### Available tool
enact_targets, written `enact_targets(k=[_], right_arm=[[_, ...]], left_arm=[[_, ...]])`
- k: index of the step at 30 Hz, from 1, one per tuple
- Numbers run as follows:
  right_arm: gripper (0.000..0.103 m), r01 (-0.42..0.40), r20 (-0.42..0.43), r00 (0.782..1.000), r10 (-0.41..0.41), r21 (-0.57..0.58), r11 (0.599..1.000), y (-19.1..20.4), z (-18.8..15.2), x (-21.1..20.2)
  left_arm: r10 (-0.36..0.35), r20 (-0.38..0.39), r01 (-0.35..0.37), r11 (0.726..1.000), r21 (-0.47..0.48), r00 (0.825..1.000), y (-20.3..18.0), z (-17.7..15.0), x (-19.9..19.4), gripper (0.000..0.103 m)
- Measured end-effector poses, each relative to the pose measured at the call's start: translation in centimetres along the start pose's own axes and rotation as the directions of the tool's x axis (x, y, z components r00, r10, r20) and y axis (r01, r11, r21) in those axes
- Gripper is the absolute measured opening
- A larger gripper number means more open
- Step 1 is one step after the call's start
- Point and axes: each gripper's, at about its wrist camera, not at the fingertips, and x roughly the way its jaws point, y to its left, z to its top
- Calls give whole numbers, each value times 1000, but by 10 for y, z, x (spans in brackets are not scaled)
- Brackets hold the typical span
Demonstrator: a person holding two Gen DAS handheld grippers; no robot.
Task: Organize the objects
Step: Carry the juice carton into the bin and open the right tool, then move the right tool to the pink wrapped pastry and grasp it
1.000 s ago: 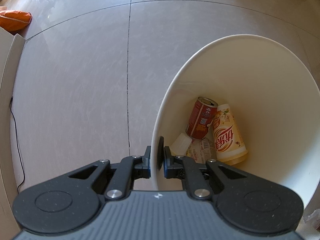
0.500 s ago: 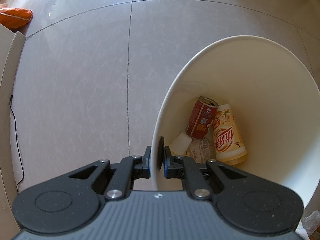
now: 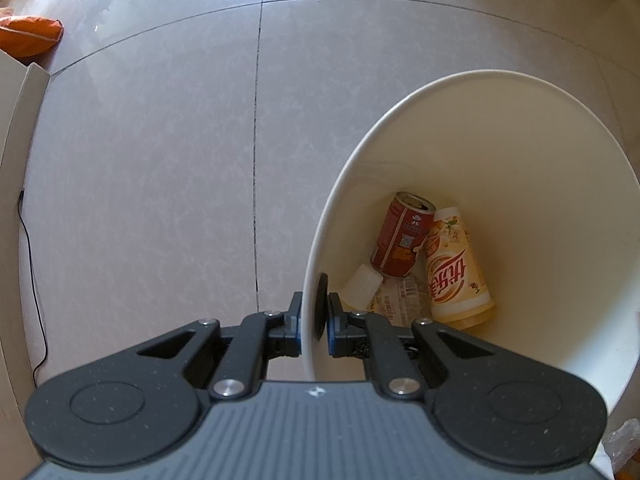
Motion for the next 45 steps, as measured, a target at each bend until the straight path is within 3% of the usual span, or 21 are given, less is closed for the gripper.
enact_targets(k=[2,4,9,19,28,37,45], right_arm=[[68,-12,4,1000,12,-4,1000,7,6,3],[80,-15,12,1000,15,-2,1000,14,8,6],[88,-15,17,1000,15,18,1000,21,16,8],[88,14,-23,1000,-12,87,996,-3,-1,10],[88,106,-13,994,-106,215,971,-37,-23,6],[89,232,-41,972,-231,298,926,-92,-55,23],[89,276,-72,961,-267,308,911,-111,-69,30]], left_arm=[[-2,-1,2,1000,1,1000,0,-1,1,9],[-8,-6,8,1000,-2,1000,1,-1,2,9],[-14,-12,14,1000,-7,1000,2,-3,3,9],[-10,-12,10,1000,-15,1000,6,1,4,9],[-10,-2,10,1000,-26,1000,5,2,-1,8],[-11,8,11,999,-32,1000,6,3,-5,8],[-10,-1,10,1000,-27,1000,4,4,-3,8]])
